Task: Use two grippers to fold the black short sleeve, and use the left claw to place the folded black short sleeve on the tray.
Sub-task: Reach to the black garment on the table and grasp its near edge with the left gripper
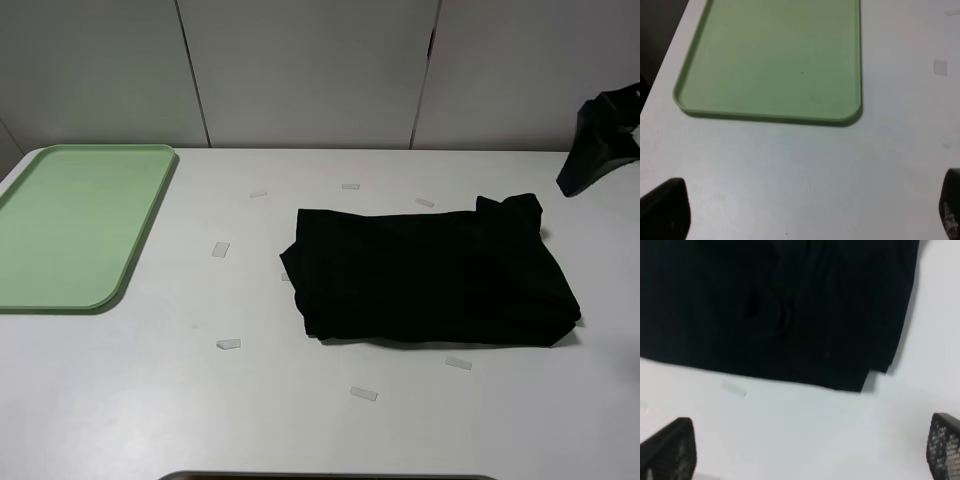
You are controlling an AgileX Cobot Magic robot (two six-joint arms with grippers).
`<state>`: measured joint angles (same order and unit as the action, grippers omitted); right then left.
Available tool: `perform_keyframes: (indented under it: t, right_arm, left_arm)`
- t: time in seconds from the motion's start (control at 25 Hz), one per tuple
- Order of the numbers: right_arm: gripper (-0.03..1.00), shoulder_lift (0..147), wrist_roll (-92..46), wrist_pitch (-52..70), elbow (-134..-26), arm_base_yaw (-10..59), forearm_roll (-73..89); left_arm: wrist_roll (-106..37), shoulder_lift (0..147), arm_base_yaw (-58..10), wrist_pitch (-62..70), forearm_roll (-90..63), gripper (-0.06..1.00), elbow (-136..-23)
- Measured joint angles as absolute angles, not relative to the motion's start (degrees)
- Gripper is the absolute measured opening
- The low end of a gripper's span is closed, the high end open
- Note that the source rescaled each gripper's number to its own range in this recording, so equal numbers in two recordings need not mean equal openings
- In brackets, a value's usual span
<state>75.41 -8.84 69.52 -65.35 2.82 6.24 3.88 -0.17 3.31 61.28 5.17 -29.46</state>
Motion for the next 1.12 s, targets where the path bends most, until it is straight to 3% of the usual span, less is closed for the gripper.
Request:
perform_keyframes:
  t: [0.4,0.88,1.12]
  right_arm:
    - [1.0,48.15,-2.51,69.75,-49.75,2.82,6.24]
    - [1.0,18.84,-2.37,69.88,-40.21,2.73,2.52]
    - [1.0,6.42,-2.35,64.8,-34.76,-2.6,0.72]
  left_arm:
    - [3.88,-0.17,3.31,61.28,5.17,1.0,-29.46]
    - [3.88,-0.17,3.31,61.33,5.17,1.0,-29.46]
    - [3.88,-0.17,3.31,61.33,5.17,1.0,-29.46]
